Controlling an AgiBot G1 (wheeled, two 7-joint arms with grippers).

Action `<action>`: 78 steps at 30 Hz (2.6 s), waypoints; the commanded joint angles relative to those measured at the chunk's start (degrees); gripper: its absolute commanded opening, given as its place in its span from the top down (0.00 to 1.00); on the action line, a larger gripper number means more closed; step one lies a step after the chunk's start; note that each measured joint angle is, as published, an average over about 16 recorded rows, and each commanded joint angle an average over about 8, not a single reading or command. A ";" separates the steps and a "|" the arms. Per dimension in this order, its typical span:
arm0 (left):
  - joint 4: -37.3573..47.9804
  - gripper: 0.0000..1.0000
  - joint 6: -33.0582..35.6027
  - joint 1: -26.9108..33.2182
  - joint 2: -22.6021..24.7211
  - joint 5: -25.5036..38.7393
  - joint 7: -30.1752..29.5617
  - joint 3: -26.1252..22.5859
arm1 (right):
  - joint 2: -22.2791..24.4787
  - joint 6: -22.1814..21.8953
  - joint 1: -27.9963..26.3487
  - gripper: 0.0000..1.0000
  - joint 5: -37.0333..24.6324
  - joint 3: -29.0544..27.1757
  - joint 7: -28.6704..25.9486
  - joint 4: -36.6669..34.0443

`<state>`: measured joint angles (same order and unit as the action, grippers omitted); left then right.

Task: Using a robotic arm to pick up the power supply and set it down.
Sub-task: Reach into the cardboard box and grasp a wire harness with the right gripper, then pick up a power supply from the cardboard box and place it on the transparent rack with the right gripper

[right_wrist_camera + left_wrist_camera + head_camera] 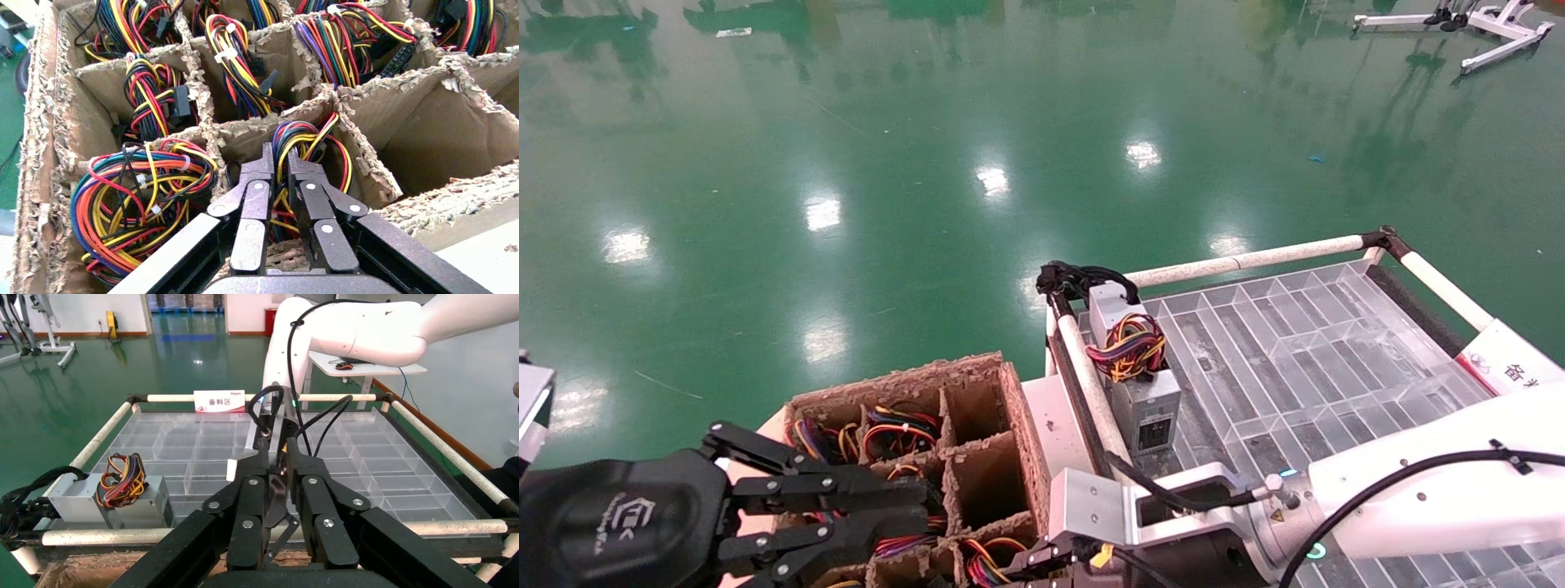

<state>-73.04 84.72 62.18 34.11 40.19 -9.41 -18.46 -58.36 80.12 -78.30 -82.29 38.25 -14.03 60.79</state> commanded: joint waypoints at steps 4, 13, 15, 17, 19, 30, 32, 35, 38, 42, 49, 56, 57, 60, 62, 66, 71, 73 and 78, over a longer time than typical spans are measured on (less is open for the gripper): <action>0.00 0.00 0.00 0.00 0.00 -0.01 0.00 -0.01 | 0.76 0.12 0.29 1.00 0.77 -0.49 -0.25 0.35; 0.00 0.00 -0.01 0.01 -0.01 -0.02 0.01 -0.02 | 3.58 0.82 0.97 1.00 6.41 -3.84 -0.24 0.96; 0.00 0.00 -0.01 0.01 -0.01 -0.02 0.01 -0.03 | 4.38 1.21 0.96 1.00 8.52 -5.06 -0.05 0.83; 0.00 0.00 -0.01 0.01 -0.01 -0.02 0.01 -0.03 | 5.11 1.68 0.82 1.00 10.86 -6.41 0.19 0.61; 0.00 0.00 -0.01 0.01 -0.01 -0.02 0.02 -0.03 | 5.80 2.20 0.52 1.00 13.16 -7.76 0.50 0.42; 0.00 0.00 -0.02 0.01 -0.02 -0.03 0.02 -0.05 | 8.56 5.44 -3.62 1.00 24.82 -14.49 -0.05 -1.66; 0.00 0.00 -0.02 0.01 -0.02 -0.04 0.03 -0.05 | 9.20 5.61 -4.99 1.00 25.89 -15.39 -0.48 -2.21; 0.00 0.00 -0.02 0.01 -0.02 -0.04 0.03 -0.06 | 10.21 5.85 -7.21 1.00 26.88 -16.46 -1.05 -3.15; 0.00 0.00 -0.03 0.01 -0.02 -0.04 0.03 -0.06 | 11.26 6.24 -9.60 1.00 26.80 -17.02 -1.17 -4.20; 0.00 0.00 -0.03 0.02 -0.03 -0.05 0.03 -0.07 | 12.47 7.43 -12.62 1.00 25.75 -16.99 -0.78 -6.54; 0.00 0.00 -0.03 0.02 -0.03 -0.05 0.04 -0.08 | 15.03 9.61 -16.22 1.00 23.23 -15.71 1.00 -12.81; 0.00 0.00 -0.04 0.02 -0.04 -0.06 0.04 -0.09 | 17.50 10.45 -16.52 1.00 22.36 -13.05 3.63 -18.14; 0.00 0.00 -0.04 0.02 -0.04 -0.06 0.05 -0.09 | 17.63 10.47 -16.28 1.00 22.37 -12.56 4.06 -18.85; 0.00 0.00 -0.04 0.02 -0.04 -0.07 0.05 -0.10 | 17.64 10.47 -15.57 1.00 21.96 -10.84 5.56 -20.71; 0.00 0.00 -0.04 0.02 -0.04 -0.07 0.05 -0.10 | 17.29 10.48 -15.25 1.00 21.41 -9.52 6.57 -21.85; 0.00 0.00 -0.04 0.02 -0.04 -0.07 0.05 -0.11 | 16.19 10.47 -15.25 1.00 20.05 -6.77 8.62 -24.15; 0.00 0.00 -0.05 0.03 -0.04 -0.08 0.06 -0.11 | 14.27 10.33 -16.47 1.00 18.57 -3.88 11.10 -27.50; 0.00 0.00 -0.05 0.03 -0.05 -0.08 0.06 -0.12 | 13.34 10.28 -17.15 1.00 18.07 -2.92 12.08 -28.95; 0.00 0.00 -0.05 0.03 -0.05 -0.08 0.06 -0.12 | 10.97 10.30 -18.80 1.00 17.33 -0.89 14.42 -32.79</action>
<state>-73.04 84.67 62.21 34.06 40.10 -9.35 -18.59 -47.26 90.43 -96.94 -64.74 37.20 0.28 27.94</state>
